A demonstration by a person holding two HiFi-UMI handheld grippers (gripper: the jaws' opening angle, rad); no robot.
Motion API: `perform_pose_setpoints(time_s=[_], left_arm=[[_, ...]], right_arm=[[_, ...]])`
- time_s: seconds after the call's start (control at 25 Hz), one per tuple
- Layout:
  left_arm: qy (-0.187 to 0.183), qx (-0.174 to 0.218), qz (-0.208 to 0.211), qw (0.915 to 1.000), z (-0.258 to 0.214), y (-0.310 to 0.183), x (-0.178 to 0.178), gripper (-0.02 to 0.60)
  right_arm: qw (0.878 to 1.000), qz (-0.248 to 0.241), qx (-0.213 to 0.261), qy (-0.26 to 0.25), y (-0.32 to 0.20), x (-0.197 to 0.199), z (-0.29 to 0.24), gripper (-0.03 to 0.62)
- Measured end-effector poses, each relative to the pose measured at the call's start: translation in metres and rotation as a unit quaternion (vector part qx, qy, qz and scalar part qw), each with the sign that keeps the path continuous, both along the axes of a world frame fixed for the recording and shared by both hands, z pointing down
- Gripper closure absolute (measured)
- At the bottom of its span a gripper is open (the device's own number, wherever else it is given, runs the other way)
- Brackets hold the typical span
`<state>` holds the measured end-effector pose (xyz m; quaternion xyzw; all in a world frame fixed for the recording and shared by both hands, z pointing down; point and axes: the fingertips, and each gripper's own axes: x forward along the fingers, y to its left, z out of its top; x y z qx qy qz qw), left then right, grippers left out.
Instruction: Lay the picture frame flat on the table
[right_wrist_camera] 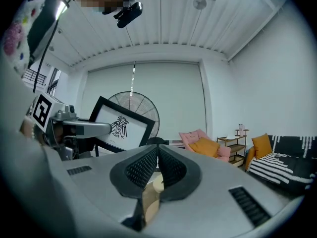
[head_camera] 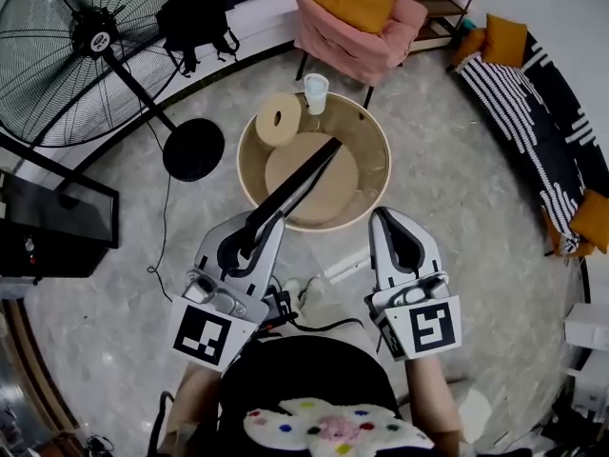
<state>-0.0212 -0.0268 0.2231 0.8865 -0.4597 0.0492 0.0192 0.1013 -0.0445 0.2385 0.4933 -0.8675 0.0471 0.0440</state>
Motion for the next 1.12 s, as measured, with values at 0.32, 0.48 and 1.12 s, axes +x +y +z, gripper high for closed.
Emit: perform_pose_setpoints(time_s=[0.32, 0.48, 1.12], left_arm=[[0.001, 0.012, 0.017, 0.9998, -0.008, -0.007, 0.001, 0.557], [0.003, 0.012, 0.02, 0.9997, -0.008, -0.01, -0.005, 0.557], [0.028, -0.001, 0.036, 0.999, -0.003, -0.026, -0.015, 0.557]], right_arm=[[1.0, 0.001, 0.018, 0.008, -0.005, -0.006, -0.005, 0.559], [1.0, 0.007, 0.012, 0.006, -0.008, -0.009, -0.001, 0.559], [0.999, 0.02, -0.04, 0.021, -0.021, -0.012, 0.015, 0.557]])
